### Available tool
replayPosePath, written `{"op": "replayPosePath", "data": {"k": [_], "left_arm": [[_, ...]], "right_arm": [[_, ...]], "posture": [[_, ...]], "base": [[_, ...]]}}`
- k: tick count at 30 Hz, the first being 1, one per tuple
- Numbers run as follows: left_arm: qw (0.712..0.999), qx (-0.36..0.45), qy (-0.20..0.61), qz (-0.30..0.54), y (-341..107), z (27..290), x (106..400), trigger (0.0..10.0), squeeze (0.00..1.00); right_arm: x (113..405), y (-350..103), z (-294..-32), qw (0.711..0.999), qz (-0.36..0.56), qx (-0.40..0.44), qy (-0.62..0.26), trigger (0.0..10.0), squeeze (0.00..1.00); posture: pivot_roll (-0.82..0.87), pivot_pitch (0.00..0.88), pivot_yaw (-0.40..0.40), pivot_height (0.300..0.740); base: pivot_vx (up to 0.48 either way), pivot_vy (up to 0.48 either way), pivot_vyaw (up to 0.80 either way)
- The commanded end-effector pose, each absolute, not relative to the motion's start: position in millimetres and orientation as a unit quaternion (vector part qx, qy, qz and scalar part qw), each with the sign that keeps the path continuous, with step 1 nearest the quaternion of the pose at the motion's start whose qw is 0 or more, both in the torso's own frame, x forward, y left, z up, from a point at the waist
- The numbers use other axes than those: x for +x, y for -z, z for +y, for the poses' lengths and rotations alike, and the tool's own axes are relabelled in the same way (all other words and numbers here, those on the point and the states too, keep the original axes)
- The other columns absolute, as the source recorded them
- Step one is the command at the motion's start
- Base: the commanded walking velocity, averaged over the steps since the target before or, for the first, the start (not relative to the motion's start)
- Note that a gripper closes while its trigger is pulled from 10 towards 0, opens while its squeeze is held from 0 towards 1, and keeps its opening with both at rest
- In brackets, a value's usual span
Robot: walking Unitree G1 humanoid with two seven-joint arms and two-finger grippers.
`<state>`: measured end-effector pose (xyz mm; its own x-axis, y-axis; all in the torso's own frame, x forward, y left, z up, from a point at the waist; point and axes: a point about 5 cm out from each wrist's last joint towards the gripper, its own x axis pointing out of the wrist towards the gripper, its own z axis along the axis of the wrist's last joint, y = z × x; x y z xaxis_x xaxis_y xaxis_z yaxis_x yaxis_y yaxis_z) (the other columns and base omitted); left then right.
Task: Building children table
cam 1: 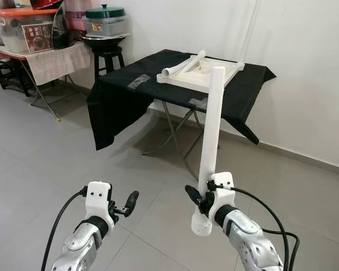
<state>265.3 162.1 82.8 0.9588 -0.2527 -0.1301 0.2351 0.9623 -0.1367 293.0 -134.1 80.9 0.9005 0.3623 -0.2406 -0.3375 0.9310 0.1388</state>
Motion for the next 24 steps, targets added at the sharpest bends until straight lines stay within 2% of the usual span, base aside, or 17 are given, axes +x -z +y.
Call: {"op": "replayPosePath", "data": {"k": [1, 19, 24], "left_arm": [[0.989, -0.056, 0.115, 0.076, -79.8, 163.2, 265.7, 10.0, 0.00], [0.991, -0.065, 0.100, 0.064, -81.3, 168.7, 267.2, 10.0, 0.00], [0.990, -0.077, 0.100, 0.057, -83.4, 169.0, 270.2, 10.0, 0.00]], "right_arm": [[297.4, -85.1, -133.5, 0.976, 0.119, 0.049, -0.176, 10.0, 0.00], [298.9, -87.2, -136.1, 0.979, 0.108, 0.059, -0.161, 10.0, 0.00], [302.1, -89.7, -135.9, 0.981, 0.099, 0.052, -0.161, 10.0, 0.00]], "posture": [[-0.07, 0.000, -0.048, 0.740], [-0.08, 0.000, -0.041, 0.740], [-0.08, 0.000, -0.035, 0.740]], "base": [[0.000, 0.000, 0.00], [0.000, 0.000, 0.00], [0.259, 0.000, -0.64]]}}
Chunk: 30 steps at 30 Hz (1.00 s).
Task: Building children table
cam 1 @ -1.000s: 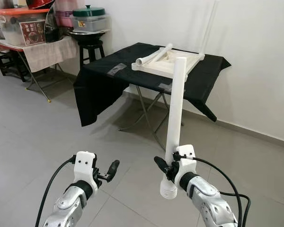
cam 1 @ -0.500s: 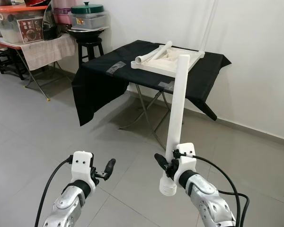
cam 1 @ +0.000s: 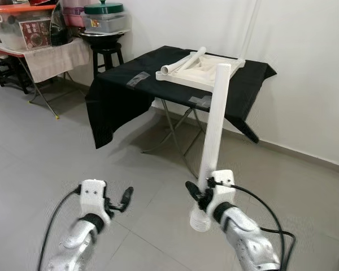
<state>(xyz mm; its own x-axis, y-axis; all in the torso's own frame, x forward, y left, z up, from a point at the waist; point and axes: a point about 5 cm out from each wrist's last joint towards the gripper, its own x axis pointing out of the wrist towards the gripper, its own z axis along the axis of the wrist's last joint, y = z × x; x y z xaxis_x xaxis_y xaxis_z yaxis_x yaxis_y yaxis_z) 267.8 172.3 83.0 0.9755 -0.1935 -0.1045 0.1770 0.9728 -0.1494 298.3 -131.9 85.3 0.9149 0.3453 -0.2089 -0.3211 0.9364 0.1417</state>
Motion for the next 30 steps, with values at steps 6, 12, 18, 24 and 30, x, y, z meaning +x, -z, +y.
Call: {"op": "replayPosePath", "data": {"k": [6, 12, 18, 24, 30], "left_arm": [[0.990, -0.074, 0.106, 0.053, -84.5, 168.1, 273.0, 10.0, 0.00], [0.990, -0.073, 0.109, 0.050, -85.4, 167.1, 276.2, 10.0, 0.00], [0.990, -0.073, 0.112, 0.049, -85.4, 165.4, 278.3, 10.0, 0.00], [0.990, -0.074, 0.115, 0.047, -85.6, 163.7, 280.2, 10.0, 0.00], [0.989, -0.076, 0.116, 0.043, -86.7, 163.3, 283.4, 10.0, 0.00]], "right_arm": [[305.4, -90.2, -135.0, 0.980, 0.098, 0.054, -0.164, 10.0, 0.00], [308.7, -91.2, -133.8, 0.980, 0.096, 0.054, -0.168, 10.0, 0.00], [310.0, -90.8, -133.2, 0.979, 0.099, 0.054, -0.173, 10.0, 0.00], [311.7, -90.7, -133.1, 0.978, 0.099, 0.052, -0.179, 10.0, 0.00], [314.5, -91.1, -133.2, 0.978, 0.097, 0.049, -0.181, 10.0, 0.00]], "posture": [[-0.08, 0.000, -0.032, 0.740], [-0.08, 0.000, -0.034, 0.740], [-0.08, 0.000, -0.038, 0.740], [-0.08, 0.000, -0.041, 0.740], [-0.09, 0.000, -0.040, 0.740]], "base": [[0.283, 0.000, -0.27], [0.285, 0.000, -0.27], [0.285, 0.000, 0.00], [0.285, 0.000, 0.00], [0.287, 0.000, 0.00]]}}
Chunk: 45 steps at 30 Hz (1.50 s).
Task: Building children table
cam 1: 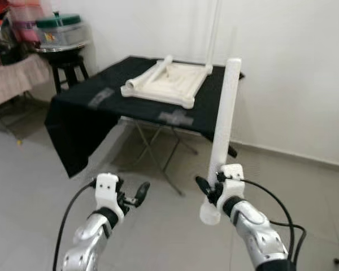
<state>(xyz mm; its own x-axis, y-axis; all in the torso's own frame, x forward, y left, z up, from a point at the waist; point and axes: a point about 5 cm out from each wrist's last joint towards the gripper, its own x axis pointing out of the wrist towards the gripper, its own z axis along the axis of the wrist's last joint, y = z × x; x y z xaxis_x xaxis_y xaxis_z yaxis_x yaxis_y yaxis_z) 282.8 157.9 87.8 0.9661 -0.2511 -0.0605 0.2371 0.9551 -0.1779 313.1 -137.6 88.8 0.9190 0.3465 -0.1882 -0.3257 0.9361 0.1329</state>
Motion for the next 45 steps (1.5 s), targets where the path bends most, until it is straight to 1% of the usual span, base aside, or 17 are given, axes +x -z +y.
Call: {"op": "replayPosePath", "data": {"k": [1, 20, 23, 25, 28, 30, 32, 40, 41, 42, 44, 45], "left_arm": [[0.989, -0.076, 0.116, 0.043, -86.9, 163.2, 284.0, 10.0, 0.00], [0.989, -0.081, 0.125, 0.015, -101.1, 161.1, 295.2, 10.0, 0.00], [0.988, -0.084, 0.129, -0.022, -121.6, 162.0, 304.4, 10.0, 0.00], [0.987, -0.084, 0.131, -0.045, -135.9, 163.4, 308.9, 10.0, 0.00], [0.986, -0.084, 0.131, -0.053, -141.1, 164.1, 310.6, 10.0, 0.00], [0.985, -0.084, 0.133, -0.075, -154.9, 165.7, 314.6, 10.0, 0.00], [0.983, -0.084, 0.134, -0.088, -163.9, 166.1, 317.2, 10.0, 0.00], [0.983, -0.083, 0.135, -0.095, -168.1, 168.3, 315.4, 10.0, 0.00], [0.983, -0.084, 0.134, -0.094, -167.7, 169.7, 314.4, 10.0, 0.00], [0.983, -0.088, 0.131, -0.094, -167.8, 170.7, 313.7, 10.0, 0.00], [0.983, -0.088, 0.131, -0.094, -167.8, 170.7, 313.7, 10.0, 0.00], [0.983, -0.091, 0.130, -0.095, -168.2, 171.3, 313.1, 10.0, 0.00]], "right_arm": [[314.9, -91.2, -133.3, 0.978, 0.097, 0.049, -0.181, 10.0, 0.00], [320.3, -93.5, -133.2, 0.977, 0.085, 0.037, -0.191, 10.0, 0.00], [328.0, -112.7, -133.8, 0.978, 0.042, 0.038, -0.200, 10.0, 0.00], [333.8, -136.3, -133.8, 0.976, -0.001, 0.043, -0.211, 10.0, 0.00], [335.8, -146.0, -133.7, 0.975, -0.018, 0.045, -0.216, 10.0, 0.00], [339.6, -176.7, -134.1, 0.970, -0.076, 0.048, -0.226, 10.0, 0.00], [341.8, -197.1, -135.1, 0.966, -0.115, 0.050, -0.227, 10.0, 0.00], [343.1, -212.4, -128.5, 0.958, -0.141, 0.057, -0.243, 10.0, 0.00], [342.0, -216.8, -125.0, 0.952, -0.149, 0.078, -0.255, 10.0, 0.00], [339.9, -221.1, -121.9, 0.943, -0.156, 0.116, -0.270, 10.0, 0.00], [339.9, -221.1, -121.9, 0.943, -0.156, 0.116, -0.270, 10.0, 0.00], [337.2, -225.6, -119.9, 0.931, -0.163, 0.158, -0.285, 10.0, 0.00]], "posture": [[-0.09, 0.000, -0.040, 0.740], [-0.08, 0.000, -0.043, 0.740], [-0.08, 0.000, -0.045, 0.740], [-0.08, 0.000, -0.043, 0.740], [-0.08, 0.000, -0.041, 0.740], [-0.07, 0.000, -0.039, 0.740], [-0.05, 0.000, -0.043, 0.740], [-0.04, 0.000, -0.054, 0.740], [-0.03, 0.000, -0.058, 0.740], [-0.03, 0.000, -0.060, 0.740], [-0.03, 0.000, -0.060, 0.740], [-0.03, 0.000, -0.058, 0.740]], "base": [[0.289, 0.000, 0.00], [0.286, 0.000, 0.00], [0.285, 0.000, 0.00], [0.283, 0.000, 0.00], [0.285, 0.000, 0.00], [0.285, 0.000, 0.00], [0.285, 0.000, 0.00], [0.286, 0.000, 0.00], [0.285, 0.000, 0.00], [0.285, 0.000, 0.00], [0.285, 0.000, 0.00], [0.289, 0.000, 0.00]]}}
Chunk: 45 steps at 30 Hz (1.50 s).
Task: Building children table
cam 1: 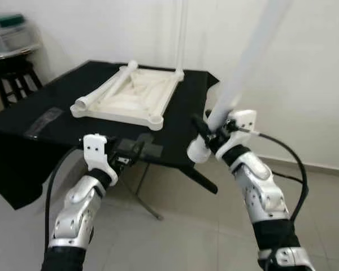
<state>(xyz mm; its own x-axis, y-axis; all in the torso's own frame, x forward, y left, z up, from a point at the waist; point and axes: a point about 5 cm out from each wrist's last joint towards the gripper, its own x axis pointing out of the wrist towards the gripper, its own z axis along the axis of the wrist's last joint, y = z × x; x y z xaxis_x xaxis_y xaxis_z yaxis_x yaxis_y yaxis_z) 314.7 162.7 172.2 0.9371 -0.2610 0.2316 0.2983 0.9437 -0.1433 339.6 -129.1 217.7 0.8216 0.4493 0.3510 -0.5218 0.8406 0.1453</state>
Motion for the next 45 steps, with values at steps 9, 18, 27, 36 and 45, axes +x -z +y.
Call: {"op": "replayPosePath", "data": {"k": [9, 18, 27, 36, 45], "left_arm": [[0.979, -0.110, 0.136, -0.103, -173.8, 166.1, 316.0, 10.0, 0.00], [0.976, -0.120, 0.146, -0.103, -174.2, 158.3, 317.7, 10.0, 0.00], [0.975, -0.127, 0.158, -0.093, -167.0, 145.1, 318.2, 10.0, 0.00], [0.974, -0.125, 0.159, -0.101, -172.8, 146.5, 319.3, 10.0, 0.00], [0.974, -0.126, 0.158, -0.098, -171.2, 145.5, 319.1, 10.0, 0.00]], "right_arm": [[313.2, -251.1, -120.1, 0.831, -0.206, 0.334, -0.394, 10.0, 0.00], [310.4, -250.4, -119.1, 0.837, -0.197, 0.307, -0.407, 10.0, 0.00], [314.4, -212.2, -99.6, 0.894, -0.102, 0.157, -0.408, 10.0, 0.00], [311.6, -214.2, -96.1, 0.888, -0.106, 0.165, -0.415, 10.0, 0.00], [312.3, -212.7, -96.4, 0.892, -0.109, 0.156, -0.410, 10.0, 0.00]], "posture": [[-0.07, 0.000, -0.046, 0.740], [-0.07, 0.000, -0.046, 0.740], [-0.08, 0.000, -0.049, 0.740], [-0.09, 0.000, -0.044, 0.740], [-0.08, 0.000, -0.040, 0.740]], "base": [[0.286, 0.000, 0.00], [0.289, 0.000, 0.00], [0.284, 0.000, 0.00], [0.287, 0.000, 0.00], [0.289, 0.000, 0.00]]}}
